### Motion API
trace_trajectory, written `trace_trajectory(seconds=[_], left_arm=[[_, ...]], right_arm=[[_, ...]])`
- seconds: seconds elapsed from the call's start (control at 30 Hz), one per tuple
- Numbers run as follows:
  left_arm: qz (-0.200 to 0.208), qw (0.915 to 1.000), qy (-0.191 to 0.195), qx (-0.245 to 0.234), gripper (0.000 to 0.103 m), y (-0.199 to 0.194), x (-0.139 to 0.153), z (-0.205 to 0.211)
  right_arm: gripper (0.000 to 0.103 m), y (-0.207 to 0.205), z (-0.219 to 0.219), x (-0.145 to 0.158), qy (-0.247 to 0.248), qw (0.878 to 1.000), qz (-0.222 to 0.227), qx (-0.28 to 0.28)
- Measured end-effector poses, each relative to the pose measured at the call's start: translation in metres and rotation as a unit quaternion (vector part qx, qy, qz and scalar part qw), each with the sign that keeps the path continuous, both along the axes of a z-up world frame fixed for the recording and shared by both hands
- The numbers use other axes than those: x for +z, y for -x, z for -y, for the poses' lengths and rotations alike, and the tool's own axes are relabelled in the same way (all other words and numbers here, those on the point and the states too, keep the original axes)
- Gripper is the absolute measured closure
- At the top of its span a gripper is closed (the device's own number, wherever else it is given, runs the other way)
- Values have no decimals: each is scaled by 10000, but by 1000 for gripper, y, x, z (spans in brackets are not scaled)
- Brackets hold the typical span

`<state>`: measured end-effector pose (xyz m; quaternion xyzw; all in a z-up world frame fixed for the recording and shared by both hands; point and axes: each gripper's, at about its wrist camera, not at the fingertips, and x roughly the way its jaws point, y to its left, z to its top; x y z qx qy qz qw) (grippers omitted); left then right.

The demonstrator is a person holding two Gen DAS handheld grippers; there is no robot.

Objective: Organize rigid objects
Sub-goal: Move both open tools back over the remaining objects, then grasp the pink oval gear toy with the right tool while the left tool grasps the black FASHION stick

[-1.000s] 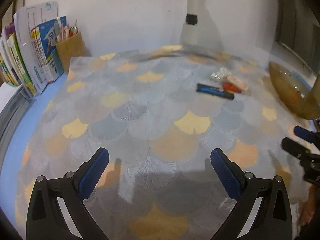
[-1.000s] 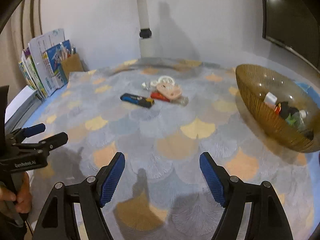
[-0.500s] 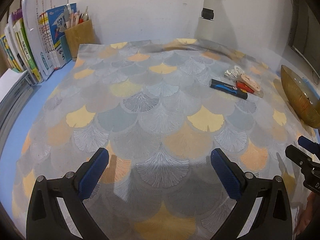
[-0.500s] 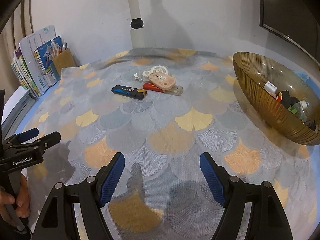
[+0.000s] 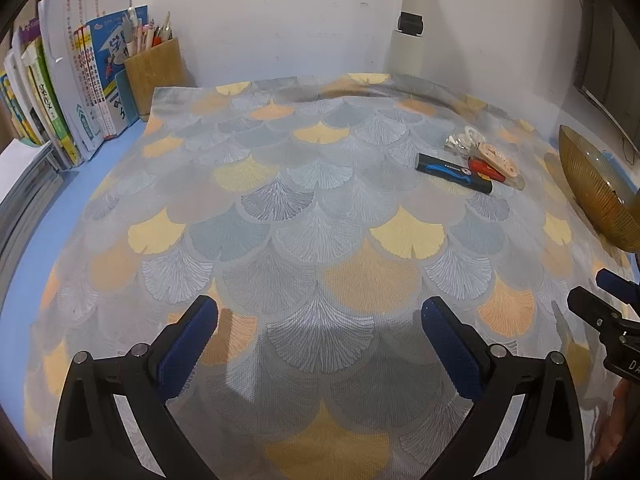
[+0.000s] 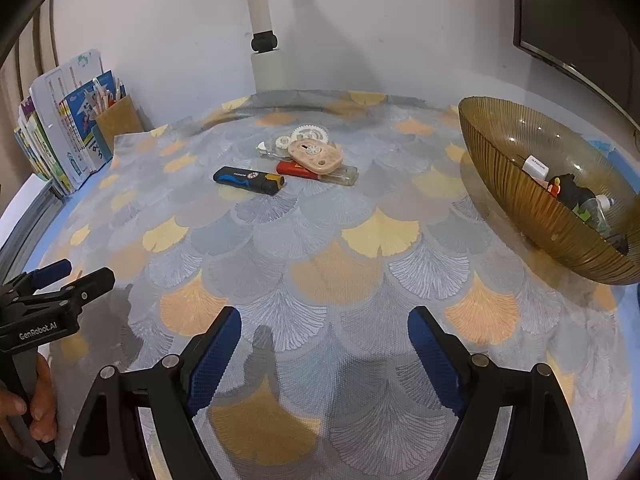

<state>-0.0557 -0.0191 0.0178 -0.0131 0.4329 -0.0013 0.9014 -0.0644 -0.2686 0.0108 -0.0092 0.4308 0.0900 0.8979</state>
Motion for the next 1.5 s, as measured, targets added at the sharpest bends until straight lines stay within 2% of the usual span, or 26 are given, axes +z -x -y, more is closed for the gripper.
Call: trace_trajectory(seconds=[0.1, 0.2, 0.23, 0.33, 0.43, 0.47, 0.5, 0.53, 0.63, 0.73, 0.83, 0.87, 1.0, 1.03, 1.1, 1.17, 1.3, 1.4, 1.5], left_arm=[[-10, 9997, 98, -212, 1, 0, 3, 2], [-133, 9980, 194, -595, 1, -10, 15, 12], [-130, 9970, 259, -725, 1, -15, 21, 17], [-150, 9929, 434, -1096, 1, -40, 34, 40], [-180, 9910, 294, -1292, 1, -70, 33, 70], [-202, 9910, 215, -1308, 1, -82, 30, 80], [-236, 9909, 177, -1311, 1, -89, 26, 88], [-289, 9903, 199, -1343, 1, -97, 22, 95], [-406, 9891, 218, -1400, 1, -117, 12, 112], [-457, 9900, 38, -1334, 1, -132, 2, 122], [-629, 9904, 120, -1224, 1, -144, -7, 125], [-545, 9913, 69, -1194, 1, -145, -6, 125], [-502, 9922, -16, -1145, 1, -144, -9, 118], [-511, 9924, -24, -1117, 2, -144, -9, 114], [-549, 9929, 43, -1054, 2, -141, -9, 100], [-582, 9937, 148, -942, 2, -135, -8, 80], [-631, 9970, 93, -435, 3, -125, -9, 26], [-743, 9960, 365, -349, 3, -119, -5, -4], [-771, 9911, 1001, -414, 3, -120, 2, -17]], right_arm=[[19, -1, 1, -1, 23, 9998, -187, 4], [19, 0, 10, 1, -442, 9929, -1092, 159], [19, 0, 14, 9, -659, 9894, -1269, 255], [19, -13, 22, 39, -611, 9926, -1011, 287], [19, -41, 24, 57, -343, 9975, -612, 96], [25, -57, 24, 58, -394, 9978, -527, 49], [33, -70, 24, 58, -497, 9975, -500, 46], [36, -81, 23, 57, -595, 9969, -515, 70], [37, -123, 14, 44, -728, 9953, -625, 103], [37, -157, 4, 27, -593, 9953, -722, 265], [37, -173, -5, 10, -572, 9927, -944, 493], [37, -177, -7, 6, -557, 9921, -974, 561], [39, -186, -19, -10, -284, 9919, -1011, 717], [43, -184, -21, -11, -176, 9932, -876, 741], [62, -181, -23, -10, -278, 9920, -850, 895], [62, -176, -24, -10, -390, 9903, -929, 957], [62, -157, -27, -8, -769, 9838, -1097, 1189], [62, -142, -30, -9, -1132, 9773, -1220, 1314], [62, -127, -26, -9, -1510, 9733, -1230, 1214]])
